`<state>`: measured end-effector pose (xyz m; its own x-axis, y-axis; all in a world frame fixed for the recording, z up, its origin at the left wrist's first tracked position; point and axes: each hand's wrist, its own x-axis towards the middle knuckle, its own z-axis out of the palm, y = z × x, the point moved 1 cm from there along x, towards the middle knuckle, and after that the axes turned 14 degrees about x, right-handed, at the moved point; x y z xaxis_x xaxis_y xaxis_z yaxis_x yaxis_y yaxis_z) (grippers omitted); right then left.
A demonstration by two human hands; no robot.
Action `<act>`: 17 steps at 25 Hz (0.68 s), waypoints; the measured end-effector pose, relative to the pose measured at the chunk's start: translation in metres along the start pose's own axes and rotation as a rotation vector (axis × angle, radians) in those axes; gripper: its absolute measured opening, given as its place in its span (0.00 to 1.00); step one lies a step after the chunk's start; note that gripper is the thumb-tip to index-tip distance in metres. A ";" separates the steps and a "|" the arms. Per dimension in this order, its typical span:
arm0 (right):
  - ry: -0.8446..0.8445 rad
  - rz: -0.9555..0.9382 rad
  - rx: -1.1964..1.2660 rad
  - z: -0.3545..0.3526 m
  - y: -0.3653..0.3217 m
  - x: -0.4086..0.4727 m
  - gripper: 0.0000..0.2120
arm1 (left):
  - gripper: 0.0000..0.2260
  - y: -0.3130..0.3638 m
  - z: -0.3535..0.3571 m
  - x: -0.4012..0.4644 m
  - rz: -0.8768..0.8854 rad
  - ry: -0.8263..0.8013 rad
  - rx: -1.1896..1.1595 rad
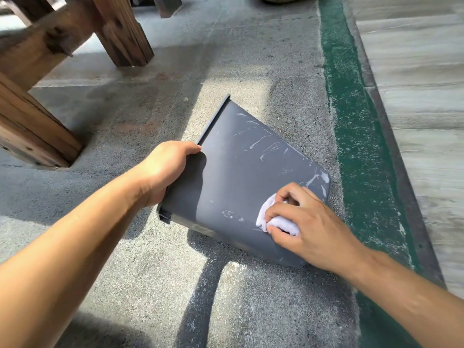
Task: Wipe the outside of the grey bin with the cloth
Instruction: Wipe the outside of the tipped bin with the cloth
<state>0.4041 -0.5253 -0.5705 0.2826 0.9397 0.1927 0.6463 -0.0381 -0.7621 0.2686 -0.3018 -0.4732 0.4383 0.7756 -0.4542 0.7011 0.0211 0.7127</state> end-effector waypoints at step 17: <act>0.507 0.611 0.704 -0.066 0.035 -0.075 0.08 | 0.25 0.005 0.004 -0.005 -0.077 -0.146 -0.068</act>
<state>0.4524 -0.6200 -0.5708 0.7884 0.5696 -0.2325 -0.2158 -0.0980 -0.9715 0.2718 -0.3080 -0.4690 0.4651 0.6704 -0.5782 0.6985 0.1234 0.7049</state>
